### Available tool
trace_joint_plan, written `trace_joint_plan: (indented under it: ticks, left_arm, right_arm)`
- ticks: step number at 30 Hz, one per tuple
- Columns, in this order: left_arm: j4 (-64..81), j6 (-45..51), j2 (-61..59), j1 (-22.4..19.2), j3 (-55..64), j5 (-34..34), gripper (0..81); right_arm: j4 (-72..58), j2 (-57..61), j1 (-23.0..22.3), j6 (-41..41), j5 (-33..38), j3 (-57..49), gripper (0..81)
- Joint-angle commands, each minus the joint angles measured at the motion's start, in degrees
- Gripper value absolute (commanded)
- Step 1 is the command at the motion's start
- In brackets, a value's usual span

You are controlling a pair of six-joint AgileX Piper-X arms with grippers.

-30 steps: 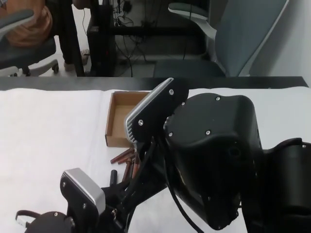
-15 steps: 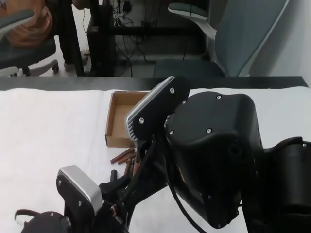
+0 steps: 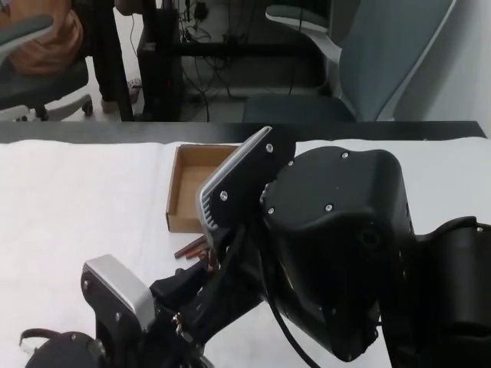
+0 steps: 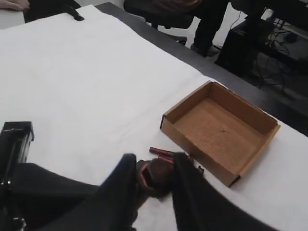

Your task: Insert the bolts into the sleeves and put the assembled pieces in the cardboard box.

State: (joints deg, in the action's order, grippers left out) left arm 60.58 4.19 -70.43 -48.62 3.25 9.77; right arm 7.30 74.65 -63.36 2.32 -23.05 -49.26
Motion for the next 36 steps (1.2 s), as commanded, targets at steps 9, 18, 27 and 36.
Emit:
trace_joint_plan:
  ticks: [9, 18, 27, 36]
  left_arm:
    - [0.4, -0.8, -0.1, 0.1, 2.5, 0.3, 1.8]
    - [-16.5, -0.8, -0.2, 9.9, 11.3, 1.2, 1.8]
    - [-44.2, -5.9, -15.0, 27.4, 41.4, -12.6, 1.8]
    - [-67.3, -7.7, -34.3, 29.6, 66.3, -15.4, 1.8]
  right_arm:
    - [-0.7, -3.6, -0.3, 3.4, 2.1, -1.1, 66.4]
    - [2.8, -18.8, -0.3, -6.9, -13.3, -6.6, 66.4]
    - [16.0, -27.6, -0.3, -4.7, -15.7, -6.6, 66.4]
    - [19.6, -27.4, -0.3, -3.8, -15.7, -6.5, 66.4]
